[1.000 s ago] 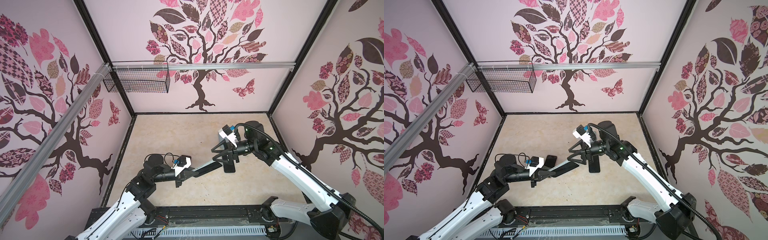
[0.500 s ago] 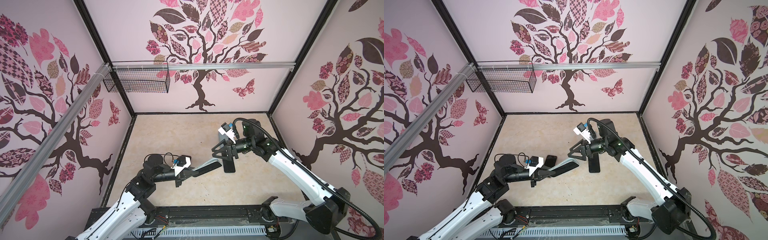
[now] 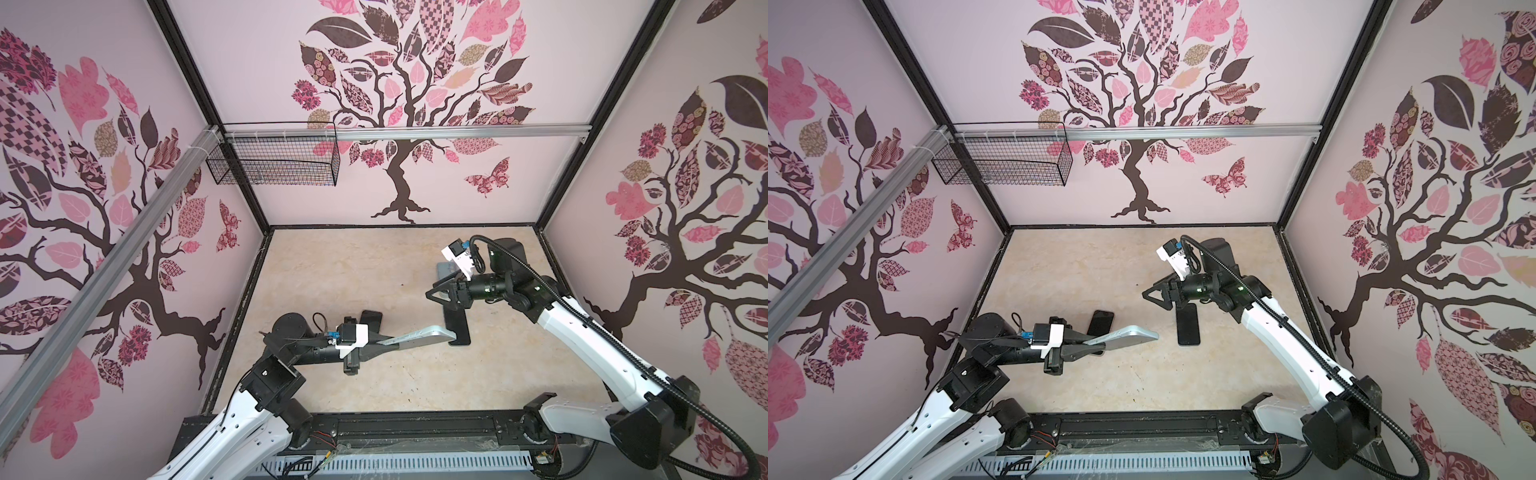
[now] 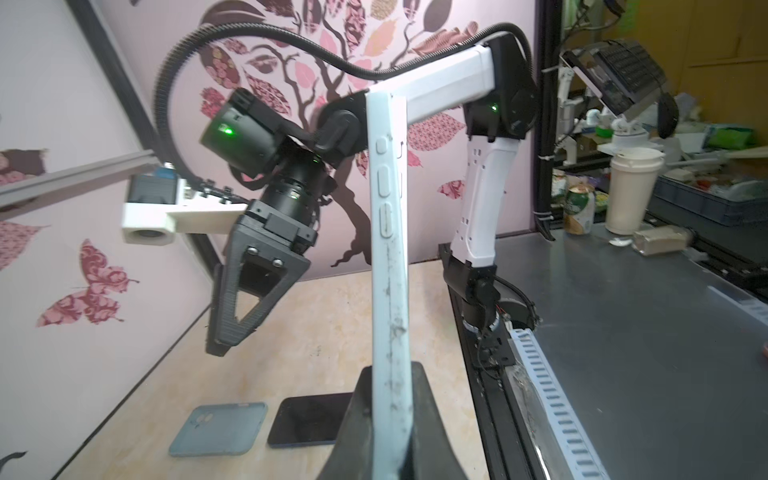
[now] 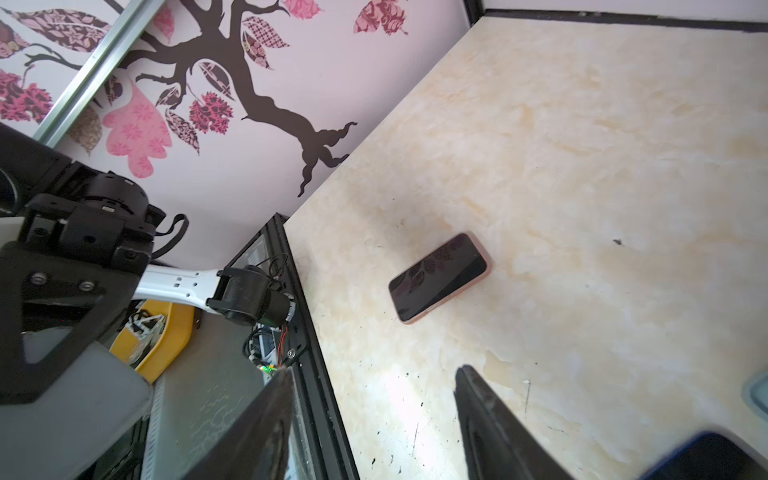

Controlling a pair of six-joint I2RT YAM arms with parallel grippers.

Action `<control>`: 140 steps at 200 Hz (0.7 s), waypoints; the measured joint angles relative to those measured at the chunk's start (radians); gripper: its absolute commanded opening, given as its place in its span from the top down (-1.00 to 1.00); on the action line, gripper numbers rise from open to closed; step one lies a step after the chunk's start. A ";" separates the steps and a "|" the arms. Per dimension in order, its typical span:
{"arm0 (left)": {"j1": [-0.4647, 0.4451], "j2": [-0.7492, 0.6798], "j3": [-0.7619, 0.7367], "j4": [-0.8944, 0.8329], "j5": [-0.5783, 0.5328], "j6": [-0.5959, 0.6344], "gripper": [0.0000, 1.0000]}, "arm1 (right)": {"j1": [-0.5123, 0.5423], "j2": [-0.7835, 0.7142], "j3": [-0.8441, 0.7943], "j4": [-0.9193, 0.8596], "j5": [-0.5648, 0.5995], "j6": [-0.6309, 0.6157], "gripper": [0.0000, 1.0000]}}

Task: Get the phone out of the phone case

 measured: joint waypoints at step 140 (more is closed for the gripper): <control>-0.050 0.195 -0.097 0.650 -0.456 -0.635 1.00 | 0.173 -0.196 -0.357 1.040 -0.047 0.372 -0.35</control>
